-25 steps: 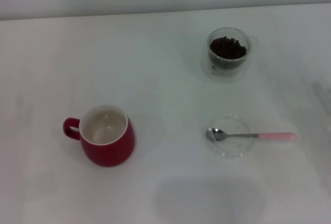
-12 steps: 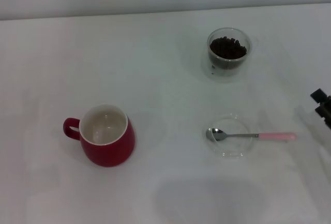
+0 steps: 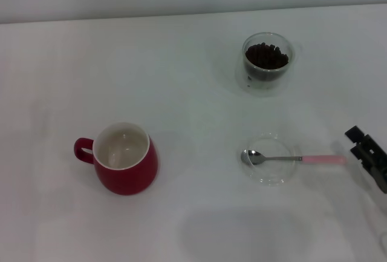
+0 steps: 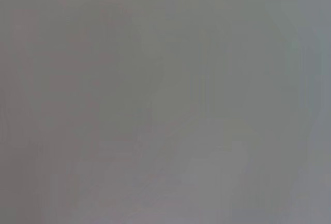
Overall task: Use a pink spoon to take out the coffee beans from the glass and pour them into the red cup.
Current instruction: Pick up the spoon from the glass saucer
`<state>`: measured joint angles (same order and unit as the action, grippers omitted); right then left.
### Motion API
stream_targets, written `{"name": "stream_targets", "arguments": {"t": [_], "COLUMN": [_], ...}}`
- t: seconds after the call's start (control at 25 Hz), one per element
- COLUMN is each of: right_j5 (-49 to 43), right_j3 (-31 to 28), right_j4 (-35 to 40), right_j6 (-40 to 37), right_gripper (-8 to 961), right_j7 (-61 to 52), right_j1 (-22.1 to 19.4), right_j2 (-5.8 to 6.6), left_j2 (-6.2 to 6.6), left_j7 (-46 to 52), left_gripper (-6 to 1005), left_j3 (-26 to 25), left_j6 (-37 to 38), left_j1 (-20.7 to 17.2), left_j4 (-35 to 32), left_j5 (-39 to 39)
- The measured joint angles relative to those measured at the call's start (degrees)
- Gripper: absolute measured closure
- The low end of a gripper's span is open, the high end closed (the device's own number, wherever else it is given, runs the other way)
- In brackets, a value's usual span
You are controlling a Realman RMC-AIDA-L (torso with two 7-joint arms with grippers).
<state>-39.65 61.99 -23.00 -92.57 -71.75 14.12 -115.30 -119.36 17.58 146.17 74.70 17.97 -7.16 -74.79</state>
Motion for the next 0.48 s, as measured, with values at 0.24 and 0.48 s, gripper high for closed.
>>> {"name": "stream_targets", "arguments": {"t": [0.24, 0.48], "right_j5": [-8.0, -14.2], "right_j3": [-8.2, -13.3], "right_j4": [-2.0, -2.8], "right_j6": [0.7, 1.9], "right_gripper": [123, 125], "right_j7": [4.2, 6.3], "right_j1": [0.2, 0.3], "right_j2": [-0.08, -0.09], "left_j2": [-0.08, -0.08], "left_j7": [0.0, 0.0], "left_gripper": [273, 273], "left_j3": [0.0, 0.1], "left_j6": [0.0, -0.1], "left_j1": [0.2, 0.2], "left_j4": [-0.6, -0.6], "left_j5": [0.0, 0.0]}}
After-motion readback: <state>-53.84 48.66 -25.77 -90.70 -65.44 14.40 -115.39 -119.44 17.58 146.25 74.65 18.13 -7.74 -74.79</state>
